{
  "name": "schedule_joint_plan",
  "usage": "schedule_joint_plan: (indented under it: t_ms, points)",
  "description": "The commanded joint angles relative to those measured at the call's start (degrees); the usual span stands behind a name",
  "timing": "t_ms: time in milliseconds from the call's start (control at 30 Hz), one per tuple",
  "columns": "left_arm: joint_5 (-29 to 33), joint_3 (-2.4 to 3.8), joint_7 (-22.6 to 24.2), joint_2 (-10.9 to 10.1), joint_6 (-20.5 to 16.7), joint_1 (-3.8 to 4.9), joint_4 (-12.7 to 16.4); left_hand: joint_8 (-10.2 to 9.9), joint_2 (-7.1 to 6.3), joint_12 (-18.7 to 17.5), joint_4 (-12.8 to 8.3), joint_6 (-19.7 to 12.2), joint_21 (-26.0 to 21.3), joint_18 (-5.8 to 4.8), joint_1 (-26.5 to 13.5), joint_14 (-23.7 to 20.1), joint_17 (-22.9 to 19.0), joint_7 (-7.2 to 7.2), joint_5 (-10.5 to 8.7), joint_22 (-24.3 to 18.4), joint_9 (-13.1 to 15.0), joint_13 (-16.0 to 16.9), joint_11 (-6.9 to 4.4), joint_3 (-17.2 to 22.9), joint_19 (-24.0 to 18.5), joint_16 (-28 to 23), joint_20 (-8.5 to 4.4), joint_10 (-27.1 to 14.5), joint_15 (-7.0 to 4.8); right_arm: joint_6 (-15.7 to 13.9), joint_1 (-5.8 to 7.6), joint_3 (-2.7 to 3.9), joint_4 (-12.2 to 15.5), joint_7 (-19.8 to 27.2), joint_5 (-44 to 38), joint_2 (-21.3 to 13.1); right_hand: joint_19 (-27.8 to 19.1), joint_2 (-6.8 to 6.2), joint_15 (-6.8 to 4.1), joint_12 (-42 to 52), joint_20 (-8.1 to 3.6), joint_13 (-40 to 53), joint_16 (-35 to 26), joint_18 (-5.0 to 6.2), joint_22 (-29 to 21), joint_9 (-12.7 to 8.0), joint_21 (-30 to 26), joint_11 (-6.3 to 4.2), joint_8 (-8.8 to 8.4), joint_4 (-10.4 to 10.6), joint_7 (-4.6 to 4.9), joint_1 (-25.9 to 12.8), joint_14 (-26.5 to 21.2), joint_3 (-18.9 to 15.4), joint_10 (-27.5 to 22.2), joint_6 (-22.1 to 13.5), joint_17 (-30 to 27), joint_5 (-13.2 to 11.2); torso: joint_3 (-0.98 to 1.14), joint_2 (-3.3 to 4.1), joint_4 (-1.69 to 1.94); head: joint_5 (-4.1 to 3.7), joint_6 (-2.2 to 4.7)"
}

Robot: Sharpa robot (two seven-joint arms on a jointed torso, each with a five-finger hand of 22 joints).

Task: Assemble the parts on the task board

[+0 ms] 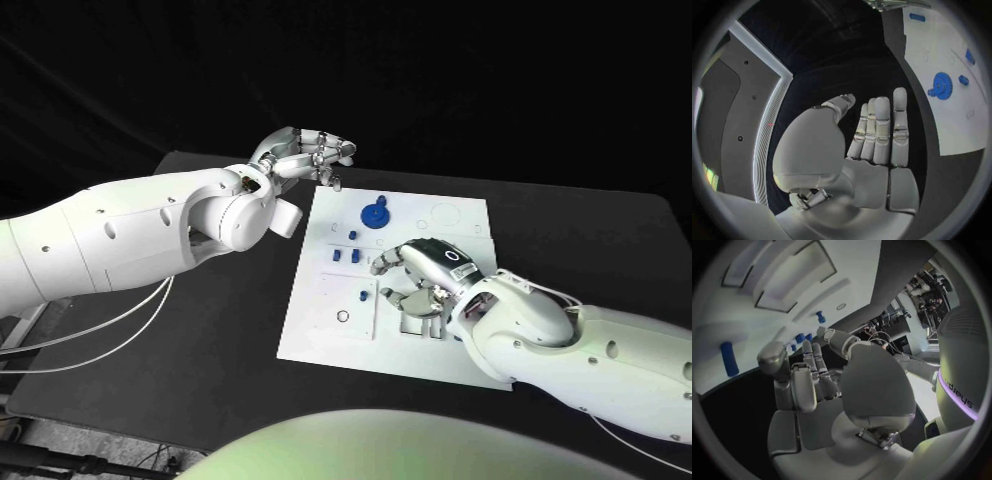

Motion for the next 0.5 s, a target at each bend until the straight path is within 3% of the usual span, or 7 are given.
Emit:
schedule_joint_plan:
  t_ms: [33,267,367,500]
  points:
    - [0.0,0.03,0.2,0.1,0.7,0.03,0.0,-0.1,0.53,-0.3,0.3,-0.3,-0.2,0.96,0.1,-0.2,-0.1,0.08,0.04,-0.1,0.0,-0.1,0.02,0.0,0.3,-0.2,-0.05,-0.2,0.22,-0.8,1.89,0.22,1.9,-0.3,4.7,-2.2,0.8,0.27,-0.13,0.5,-0.11,-0.1,0.6,-0.22,0.5,-0.2,1.0,-0.13,0.12,0.3,-0.08,-0.3,1.9,-0.2,1.0,0.5,0.9,0.2,0.02,-0.05,-0.07,-0.73,0.06]
    - [0.0,-0.07,0.2,0.2,0.8,0.02,-0.2,-0.1,0.53,-0.3,0.3,-0.3,-0.2,0.96,0.1,-0.2,-0.1,0.08,0.04,-0.1,0.0,-0.1,0.02,0.0,0.3,-0.2,-0.05,-0.2,0.22,7.9,7.10,0.50,2.4,-2.5,11.1,-7.6,1.3,-0.84,-0.38,0.8,-0.32,-0.5,1.1,-0.38,0.8,-0.9,1.4,-0.49,-0.35,1.5,-0.48,-2.3,2.2,-2.5,1.6,-0.2,1.6,-1.2,-0.13,-0.25,-0.14,-2.69,0.88]
    - [0.0,-0.12,0.2,0.2,1.0,0.02,-0.2,-0.1,0.65,-0.3,0.4,-0.4,-0.2,0.95,0.1,-0.2,-0.1,0.10,0.01,-0.1,0.0,-0.1,0.06,-0.1,0.3,-0.2,-0.03,-0.4,0.25,10.9,8.13,0.53,0.9,-3.0,11.0,-8.9,1.3,-1.07,-0.54,0.7,-0.45,-0.7,1.1,-0.34,0.5,-1.3,1.0,-0.70,-0.62,1.9,-0.77,-2.3,2.1,-5.4,1.1,-0.8,1.5,-1.0,-0.21,-0.41,-0.25,-3.18,1.11]
    - [0.0,-0.17,0.3,0.2,1.2,0.01,-0.3,-0.1,0.62,-0.4,0.4,-0.4,-0.2,0.95,0.0,-0.2,-0.1,0.11,-0.01,-0.1,-0.1,-0.2,0.08,-0.1,0.3,-0.2,-0.02,-0.5,0.27,12.9,8.68,0.53,-0.6,-3.1,8.6,-9.7,1.3,0.12,-0.46,0.7,-0.45,-1.1,1.1,-0.33,0.3,-2.2,0.4,-0.61,-0.84,2.8,-0.71,-0.4,2.0,-11.8,0.2,-1.1,1.3,-0.6,-0.16,-0.51,-0.34,-3.59,1.31]
